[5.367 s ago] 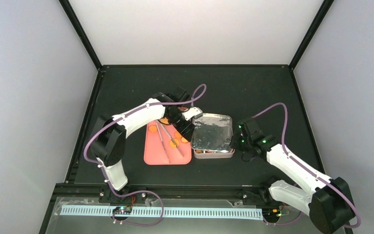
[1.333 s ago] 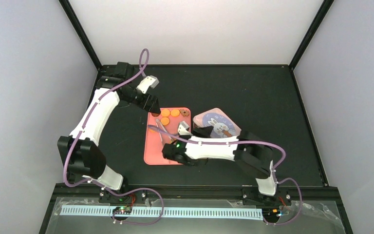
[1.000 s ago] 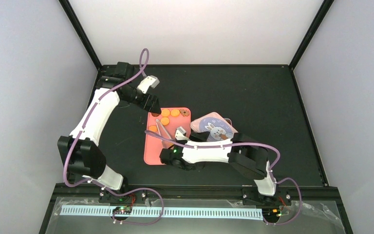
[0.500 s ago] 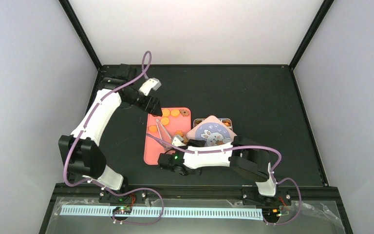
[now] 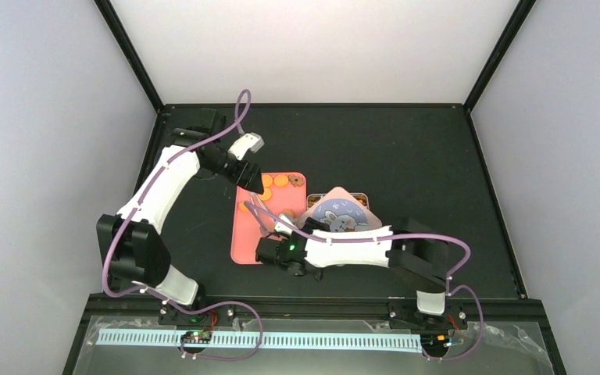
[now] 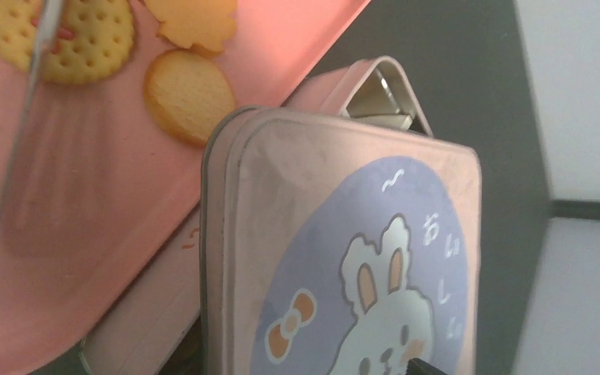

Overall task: Pack the cookies
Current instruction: Place the box lid on the packing box, then rotate the packed packing box in the packing box, then press the box lid onto the packing box.

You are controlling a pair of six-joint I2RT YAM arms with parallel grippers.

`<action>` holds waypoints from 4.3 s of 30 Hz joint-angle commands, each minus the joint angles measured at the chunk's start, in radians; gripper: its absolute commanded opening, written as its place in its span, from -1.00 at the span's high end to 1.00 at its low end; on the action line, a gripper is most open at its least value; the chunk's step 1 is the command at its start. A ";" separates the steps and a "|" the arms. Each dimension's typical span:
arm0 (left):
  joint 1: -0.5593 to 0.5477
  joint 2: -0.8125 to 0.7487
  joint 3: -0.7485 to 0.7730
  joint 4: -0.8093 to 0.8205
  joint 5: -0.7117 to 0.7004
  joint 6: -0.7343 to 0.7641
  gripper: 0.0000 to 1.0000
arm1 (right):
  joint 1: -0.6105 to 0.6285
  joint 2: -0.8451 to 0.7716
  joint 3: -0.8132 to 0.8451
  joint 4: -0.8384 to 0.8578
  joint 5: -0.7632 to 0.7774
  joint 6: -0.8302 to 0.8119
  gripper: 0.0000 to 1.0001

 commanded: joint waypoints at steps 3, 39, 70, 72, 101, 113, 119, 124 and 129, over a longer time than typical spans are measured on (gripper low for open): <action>-0.041 -0.015 -0.036 0.019 0.014 0.027 -0.69 | -0.030 -0.160 -0.077 0.146 -0.212 0.000 -0.57; -0.407 0.333 0.086 0.063 -0.031 0.017 -0.44 | -0.599 -1.030 -0.668 0.204 -0.869 0.359 -0.86; -0.496 0.325 -0.022 0.091 0.010 0.036 -0.23 | -0.949 -0.579 -0.478 0.414 -1.011 0.135 0.08; -0.503 0.322 -0.021 0.089 0.016 0.037 -0.23 | -0.954 -0.550 -0.452 0.418 -1.010 0.126 0.14; -0.573 0.368 -0.038 0.071 0.073 0.096 -0.23 | -0.987 -0.400 -0.336 0.405 -1.003 0.052 0.39; -0.572 0.351 -0.076 0.086 0.046 0.094 -0.21 | -0.976 -0.496 -0.391 0.419 -1.044 0.063 0.29; -0.554 0.303 -0.037 0.033 0.054 0.107 -0.24 | -0.944 -0.513 -0.409 0.422 -1.009 0.074 0.28; -0.505 0.243 -0.031 0.034 0.085 0.096 -0.63 | -0.944 -0.561 -0.431 0.423 -1.006 0.078 0.12; -0.474 0.263 -0.047 0.117 0.102 0.002 -0.85 | -0.944 -0.569 -0.460 0.435 -1.013 0.084 -0.12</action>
